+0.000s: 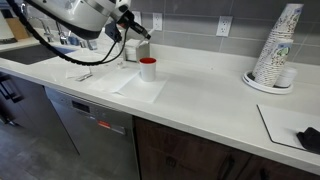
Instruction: Put the straw in the mug
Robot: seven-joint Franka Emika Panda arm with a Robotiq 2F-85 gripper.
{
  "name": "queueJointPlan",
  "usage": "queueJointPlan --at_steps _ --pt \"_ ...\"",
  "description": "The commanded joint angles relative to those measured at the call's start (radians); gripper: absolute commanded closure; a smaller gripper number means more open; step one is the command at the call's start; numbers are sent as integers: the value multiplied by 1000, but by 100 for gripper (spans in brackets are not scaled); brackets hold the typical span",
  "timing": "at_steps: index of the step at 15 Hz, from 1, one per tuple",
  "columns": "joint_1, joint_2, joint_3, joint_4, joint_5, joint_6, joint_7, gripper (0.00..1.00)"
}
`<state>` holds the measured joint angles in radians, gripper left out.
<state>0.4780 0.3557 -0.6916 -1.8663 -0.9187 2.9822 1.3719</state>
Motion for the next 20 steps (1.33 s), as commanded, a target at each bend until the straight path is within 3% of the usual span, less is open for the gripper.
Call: queueJointPlan --at_steps 1,6,10,18,19,20 --pt "117 117 -185 88 -151 19 261 99" --pt "205 259 -304 126 -313 12 566 99" --pt "246 345 -349 140 -392 -6 749 99" --pt "298 406 -381 103 -433 -106 813 99" --pt "297 398 -372 90 -426 -110 788 72" --pt "300 394 -370 82 -424 -115 784 71"
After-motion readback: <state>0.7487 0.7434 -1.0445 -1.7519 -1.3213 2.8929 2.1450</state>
